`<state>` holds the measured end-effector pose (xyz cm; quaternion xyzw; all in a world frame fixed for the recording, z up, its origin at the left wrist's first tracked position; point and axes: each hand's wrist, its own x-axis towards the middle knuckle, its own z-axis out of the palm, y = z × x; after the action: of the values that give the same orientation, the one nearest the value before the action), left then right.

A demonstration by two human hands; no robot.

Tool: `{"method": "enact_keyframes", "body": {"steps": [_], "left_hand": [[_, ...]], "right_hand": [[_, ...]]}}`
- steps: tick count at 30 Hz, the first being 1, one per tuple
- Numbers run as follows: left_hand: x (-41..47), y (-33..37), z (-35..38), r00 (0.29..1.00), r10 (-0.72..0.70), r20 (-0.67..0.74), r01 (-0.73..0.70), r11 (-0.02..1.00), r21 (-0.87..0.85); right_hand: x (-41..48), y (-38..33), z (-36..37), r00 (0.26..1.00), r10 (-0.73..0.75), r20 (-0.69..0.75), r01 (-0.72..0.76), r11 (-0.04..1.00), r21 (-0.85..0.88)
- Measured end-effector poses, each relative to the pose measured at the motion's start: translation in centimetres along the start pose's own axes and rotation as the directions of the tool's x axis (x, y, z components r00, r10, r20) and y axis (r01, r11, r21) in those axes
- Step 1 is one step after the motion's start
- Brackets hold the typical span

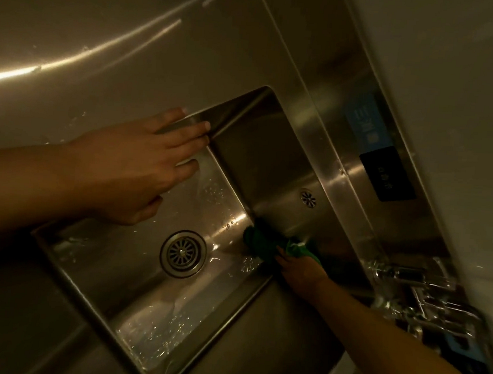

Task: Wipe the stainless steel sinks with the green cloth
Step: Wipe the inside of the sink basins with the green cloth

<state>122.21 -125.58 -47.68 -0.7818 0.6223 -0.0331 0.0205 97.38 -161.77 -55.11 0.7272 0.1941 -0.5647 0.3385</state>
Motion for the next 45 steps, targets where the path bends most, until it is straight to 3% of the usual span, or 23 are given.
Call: {"method": "enact_keyframes", "body": {"steps": [8,12,18,24,28,32,38,41,45], "left_hand": [[-0.1,0.0,-0.3,1.000,-0.008,0.009,0.008,1.000,-0.010],[-0.2,0.0,-0.8,1.000,0.001,0.005,-0.001,1.000,-0.020],[-0.4,0.2,-1.2,1.000,-0.005,0.007,0.005,0.998,-0.064],[-0.8,-0.3,-1.4,0.998,-0.047,-0.033,0.038,0.971,-0.237],[-1.1,-1.3,-1.3,1.000,0.000,-0.010,-0.002,0.959,-0.282],[-0.8,-1.0,-1.4,0.999,-0.013,0.051,0.026,0.964,-0.264],[-0.6,-0.8,-2.8,0.995,-0.020,0.097,0.048,0.955,-0.294],[-0.5,-0.9,-3.3,0.995,-0.018,0.095,0.051,0.931,-0.362],[-0.2,-1.0,-3.3,0.993,-0.011,0.114,0.053,0.923,-0.380]], "right_hand": [[-4.5,2.4,-0.6,0.997,-0.036,-0.064,0.034,0.998,-0.043],[-6.2,3.0,-2.8,0.984,0.041,-0.173,-0.068,0.985,-0.156],[-5.8,4.5,-10.4,0.845,0.220,-0.487,-0.127,0.968,0.216],[-0.8,1.5,-15.6,0.716,0.437,-0.545,-0.050,0.810,0.584],[2.3,-2.3,-14.5,0.721,0.425,-0.547,0.044,0.760,0.649],[5.7,-3.5,-13.9,0.719,0.508,-0.474,0.082,0.616,0.784],[10.6,-0.7,-14.8,0.590,0.580,-0.562,0.213,0.559,0.801],[13.0,0.5,-15.1,0.573,0.558,-0.600,0.275,0.559,0.783],[15.8,-0.5,-15.6,0.555,0.617,-0.558,0.368,0.419,0.830]]}}
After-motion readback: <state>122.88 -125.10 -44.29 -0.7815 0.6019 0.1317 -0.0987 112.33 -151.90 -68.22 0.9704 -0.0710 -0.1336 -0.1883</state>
